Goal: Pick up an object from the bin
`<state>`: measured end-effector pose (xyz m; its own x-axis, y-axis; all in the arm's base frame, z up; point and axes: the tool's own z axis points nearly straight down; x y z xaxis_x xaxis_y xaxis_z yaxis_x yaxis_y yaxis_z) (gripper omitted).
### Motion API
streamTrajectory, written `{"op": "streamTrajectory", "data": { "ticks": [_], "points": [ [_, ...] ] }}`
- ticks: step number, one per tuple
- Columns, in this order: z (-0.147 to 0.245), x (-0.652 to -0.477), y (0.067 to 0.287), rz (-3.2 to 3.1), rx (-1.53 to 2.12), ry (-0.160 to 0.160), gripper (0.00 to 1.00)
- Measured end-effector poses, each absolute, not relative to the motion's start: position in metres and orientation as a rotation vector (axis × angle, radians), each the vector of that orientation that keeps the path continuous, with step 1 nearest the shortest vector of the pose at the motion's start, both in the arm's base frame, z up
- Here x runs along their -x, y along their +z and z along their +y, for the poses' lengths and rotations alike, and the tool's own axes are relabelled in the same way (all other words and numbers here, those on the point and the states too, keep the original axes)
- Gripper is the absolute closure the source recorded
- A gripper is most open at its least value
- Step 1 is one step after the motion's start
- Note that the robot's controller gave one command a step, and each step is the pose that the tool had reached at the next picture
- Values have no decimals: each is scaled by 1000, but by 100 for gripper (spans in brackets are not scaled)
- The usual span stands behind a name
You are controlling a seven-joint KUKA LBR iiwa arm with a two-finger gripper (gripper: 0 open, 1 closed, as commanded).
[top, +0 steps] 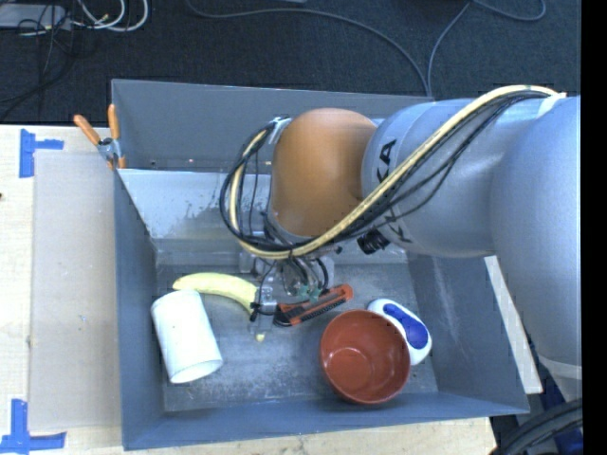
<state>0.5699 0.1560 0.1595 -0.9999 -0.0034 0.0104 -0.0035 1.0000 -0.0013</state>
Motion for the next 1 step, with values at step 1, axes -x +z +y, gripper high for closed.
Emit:
{"op": "streamTrajectory", "data": {
  "ticks": [1],
  "points": [
    [155, -572, 164, -3139, 3, 0, 0]
  ]
}}
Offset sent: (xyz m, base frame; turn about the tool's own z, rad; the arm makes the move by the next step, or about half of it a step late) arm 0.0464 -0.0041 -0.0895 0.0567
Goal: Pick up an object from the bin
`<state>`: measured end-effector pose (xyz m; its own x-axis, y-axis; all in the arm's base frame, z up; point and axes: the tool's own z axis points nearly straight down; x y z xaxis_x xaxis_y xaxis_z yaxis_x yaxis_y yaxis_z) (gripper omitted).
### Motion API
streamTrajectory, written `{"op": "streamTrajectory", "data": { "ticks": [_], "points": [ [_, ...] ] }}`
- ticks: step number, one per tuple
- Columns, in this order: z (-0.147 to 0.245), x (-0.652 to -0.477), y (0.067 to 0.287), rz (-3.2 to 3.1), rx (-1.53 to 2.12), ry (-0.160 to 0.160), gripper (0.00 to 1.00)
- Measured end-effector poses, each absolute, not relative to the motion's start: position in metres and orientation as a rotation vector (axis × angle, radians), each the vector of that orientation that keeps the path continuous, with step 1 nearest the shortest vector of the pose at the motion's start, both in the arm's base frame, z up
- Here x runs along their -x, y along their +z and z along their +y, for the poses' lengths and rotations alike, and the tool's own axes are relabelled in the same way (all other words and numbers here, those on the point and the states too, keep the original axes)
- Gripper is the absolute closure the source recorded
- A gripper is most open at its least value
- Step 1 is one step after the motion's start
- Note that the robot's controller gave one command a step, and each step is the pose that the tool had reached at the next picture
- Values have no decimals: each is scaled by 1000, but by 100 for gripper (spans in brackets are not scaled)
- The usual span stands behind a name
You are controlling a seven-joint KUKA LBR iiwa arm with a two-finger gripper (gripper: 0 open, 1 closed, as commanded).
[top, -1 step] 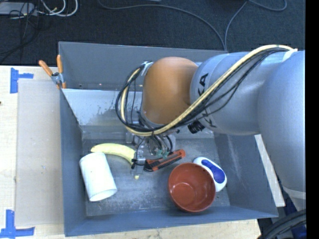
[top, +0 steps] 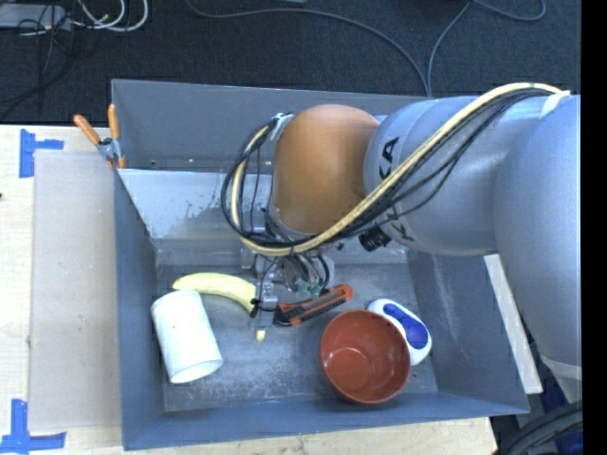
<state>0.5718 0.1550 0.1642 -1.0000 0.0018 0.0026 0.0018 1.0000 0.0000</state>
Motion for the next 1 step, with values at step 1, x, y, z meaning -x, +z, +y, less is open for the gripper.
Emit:
{"op": "streamTrajectory", "data": {
  "ticks": [1],
  "points": [
    [154, -616, 78, -3142, 73, -3, 0]
  ]
}}
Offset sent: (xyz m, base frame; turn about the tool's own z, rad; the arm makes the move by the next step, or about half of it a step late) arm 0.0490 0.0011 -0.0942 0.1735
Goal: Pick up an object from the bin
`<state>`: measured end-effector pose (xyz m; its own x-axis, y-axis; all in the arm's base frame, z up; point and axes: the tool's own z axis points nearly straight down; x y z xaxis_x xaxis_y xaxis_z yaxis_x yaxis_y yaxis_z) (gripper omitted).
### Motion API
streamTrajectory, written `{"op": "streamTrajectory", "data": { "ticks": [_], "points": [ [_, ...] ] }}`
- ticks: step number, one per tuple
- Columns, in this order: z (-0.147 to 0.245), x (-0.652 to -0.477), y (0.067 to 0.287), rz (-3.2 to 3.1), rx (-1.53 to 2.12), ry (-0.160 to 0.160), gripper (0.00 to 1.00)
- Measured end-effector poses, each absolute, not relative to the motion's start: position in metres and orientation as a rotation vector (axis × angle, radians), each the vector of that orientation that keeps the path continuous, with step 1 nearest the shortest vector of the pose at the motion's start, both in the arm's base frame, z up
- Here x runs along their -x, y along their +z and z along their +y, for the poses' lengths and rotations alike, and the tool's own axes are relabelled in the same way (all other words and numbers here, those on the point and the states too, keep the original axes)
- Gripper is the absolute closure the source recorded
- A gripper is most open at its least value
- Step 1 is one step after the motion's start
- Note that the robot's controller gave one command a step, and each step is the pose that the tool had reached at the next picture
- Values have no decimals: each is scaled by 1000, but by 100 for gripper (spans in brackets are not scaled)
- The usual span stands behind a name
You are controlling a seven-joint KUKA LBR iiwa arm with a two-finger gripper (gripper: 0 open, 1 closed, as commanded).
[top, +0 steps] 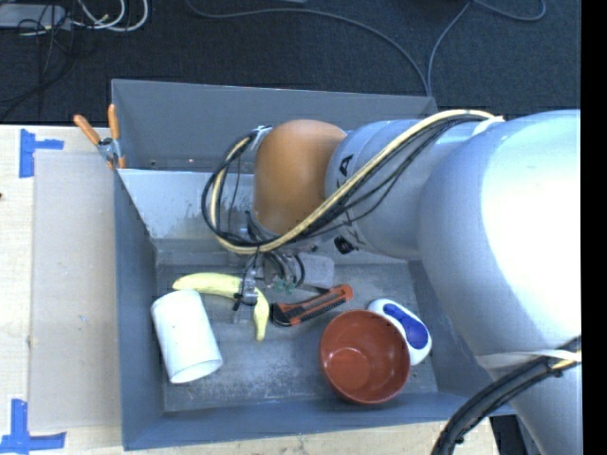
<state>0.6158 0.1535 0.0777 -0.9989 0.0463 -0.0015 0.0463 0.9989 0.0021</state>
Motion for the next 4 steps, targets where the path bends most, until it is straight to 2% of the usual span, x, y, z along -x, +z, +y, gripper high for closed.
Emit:
{"op": "streamTrajectory", "data": {
  "ticks": [1, 3, 4],
  "points": [
    [154, -622, 58, 3140, -158, 3, 0],
    [153, -621, 62, 3142, -104, 3, 0],
    [153, -621, 65, 3139, -95, 5, 100]
  ]
}}
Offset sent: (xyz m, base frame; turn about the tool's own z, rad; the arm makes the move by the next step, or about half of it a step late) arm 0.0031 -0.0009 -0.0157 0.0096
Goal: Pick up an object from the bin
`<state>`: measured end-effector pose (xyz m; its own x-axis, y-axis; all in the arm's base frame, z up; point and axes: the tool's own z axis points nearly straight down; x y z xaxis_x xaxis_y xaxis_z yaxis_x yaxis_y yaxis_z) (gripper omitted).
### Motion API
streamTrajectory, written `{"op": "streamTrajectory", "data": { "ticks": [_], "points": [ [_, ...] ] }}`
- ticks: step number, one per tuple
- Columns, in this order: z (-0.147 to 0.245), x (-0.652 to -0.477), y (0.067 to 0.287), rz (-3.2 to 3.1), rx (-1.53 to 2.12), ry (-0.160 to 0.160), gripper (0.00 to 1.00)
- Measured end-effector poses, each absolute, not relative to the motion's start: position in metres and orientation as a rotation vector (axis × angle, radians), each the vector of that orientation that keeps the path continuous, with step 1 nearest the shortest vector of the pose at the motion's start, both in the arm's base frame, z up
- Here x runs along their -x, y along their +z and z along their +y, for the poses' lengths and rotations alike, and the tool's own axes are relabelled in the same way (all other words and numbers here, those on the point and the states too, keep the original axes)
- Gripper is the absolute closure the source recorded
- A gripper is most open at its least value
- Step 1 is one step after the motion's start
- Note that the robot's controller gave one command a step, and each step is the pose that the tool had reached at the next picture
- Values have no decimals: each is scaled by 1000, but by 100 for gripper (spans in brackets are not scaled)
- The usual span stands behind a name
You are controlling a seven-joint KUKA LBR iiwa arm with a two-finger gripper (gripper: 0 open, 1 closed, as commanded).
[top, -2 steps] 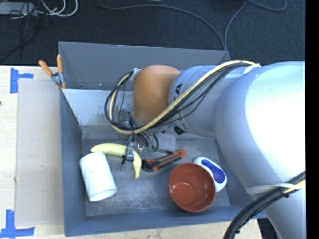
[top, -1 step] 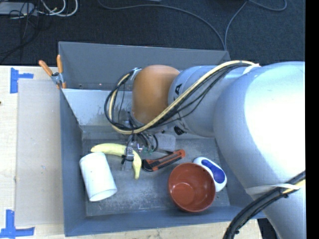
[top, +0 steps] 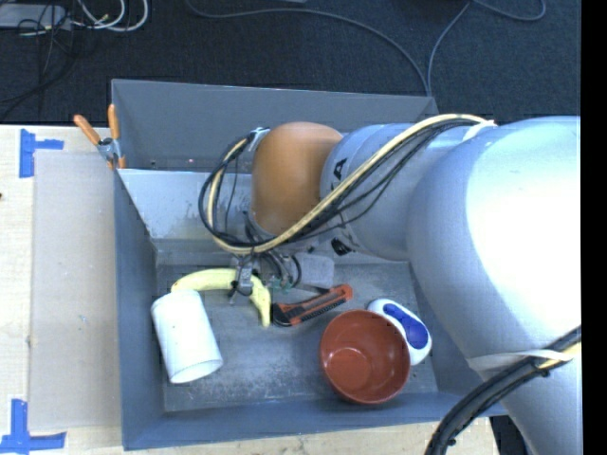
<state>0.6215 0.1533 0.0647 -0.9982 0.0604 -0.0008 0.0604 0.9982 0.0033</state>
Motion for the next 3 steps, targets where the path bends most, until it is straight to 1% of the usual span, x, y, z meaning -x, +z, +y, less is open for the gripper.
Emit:
{"op": "streamTrajectory", "data": {
  "ticks": [2, 3],
  "points": [
    [153, -621, 68, 3140, -97, 5, 100],
    [152, -618, 94, 3151, -99, 1, 100]
  ]
}}
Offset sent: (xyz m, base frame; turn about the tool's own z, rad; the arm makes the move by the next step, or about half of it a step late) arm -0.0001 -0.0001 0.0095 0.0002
